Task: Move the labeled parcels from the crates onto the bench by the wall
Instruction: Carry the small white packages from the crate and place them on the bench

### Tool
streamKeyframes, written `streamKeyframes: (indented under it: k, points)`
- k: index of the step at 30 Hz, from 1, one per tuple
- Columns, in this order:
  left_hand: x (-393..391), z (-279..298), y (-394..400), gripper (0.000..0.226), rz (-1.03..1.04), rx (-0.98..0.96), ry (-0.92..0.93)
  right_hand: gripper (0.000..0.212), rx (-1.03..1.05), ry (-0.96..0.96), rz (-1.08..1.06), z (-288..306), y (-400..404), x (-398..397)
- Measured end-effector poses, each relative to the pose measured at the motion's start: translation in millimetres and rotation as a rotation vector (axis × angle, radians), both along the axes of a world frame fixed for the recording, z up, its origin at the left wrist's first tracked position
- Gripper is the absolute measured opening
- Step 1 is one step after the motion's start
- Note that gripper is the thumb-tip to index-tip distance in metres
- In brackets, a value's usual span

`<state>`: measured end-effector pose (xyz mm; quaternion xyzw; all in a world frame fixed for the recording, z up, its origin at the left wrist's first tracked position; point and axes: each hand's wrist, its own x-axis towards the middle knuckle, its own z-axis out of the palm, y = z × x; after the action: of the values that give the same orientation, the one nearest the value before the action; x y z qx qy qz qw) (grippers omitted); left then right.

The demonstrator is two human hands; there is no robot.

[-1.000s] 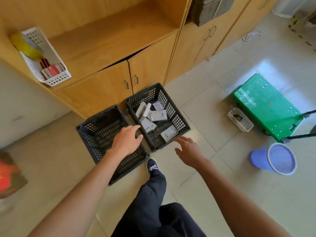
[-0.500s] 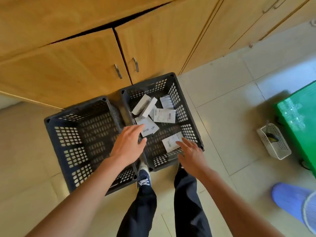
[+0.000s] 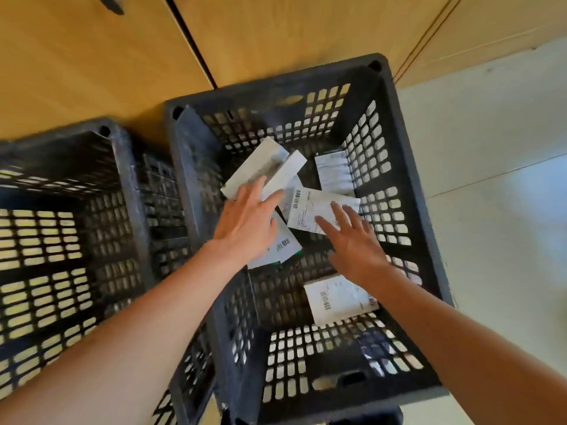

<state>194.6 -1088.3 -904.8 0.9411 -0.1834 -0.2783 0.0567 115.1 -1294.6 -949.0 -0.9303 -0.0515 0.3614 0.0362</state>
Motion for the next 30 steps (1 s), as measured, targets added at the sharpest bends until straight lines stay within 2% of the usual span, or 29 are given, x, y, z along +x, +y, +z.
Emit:
streamKeyframes:
  k: [4,8,11,15,21,30]
  points:
    - [8.1,-41.6,-4.4,0.069,0.016,0.019,-0.016,0.096,-0.028,-0.077,0.117,-50.7,2.8,24.5]
    - [11.2,-64.2,-3.2,0.084,0.030,-0.005,-0.131,0.110,-0.057,-0.120,0.133,-82.4,-0.3,40.1]
    - [12.7,-68.6,-4.7,0.087,0.049,-0.036,-0.180,0.111,-0.046,-0.124,0.146,-93.4,-6.2,45.7]
    - [13.1,-61.4,-6.0,0.083,0.145,-0.102,-0.129,0.108,0.012,-0.117,0.087,-88.3,-6.2,49.4]
    - [6.4,-10.4,0.9,0.081,0.319,-0.210,-0.032,0.099,0.040,-0.169,-0.201,-22.4,11.4,29.1]
    - [-25.5,150.5,24.6,0.076,0.419,-0.345,-0.045,0.092,0.104,-0.282,-0.505,172.2,30.1,-3.5]
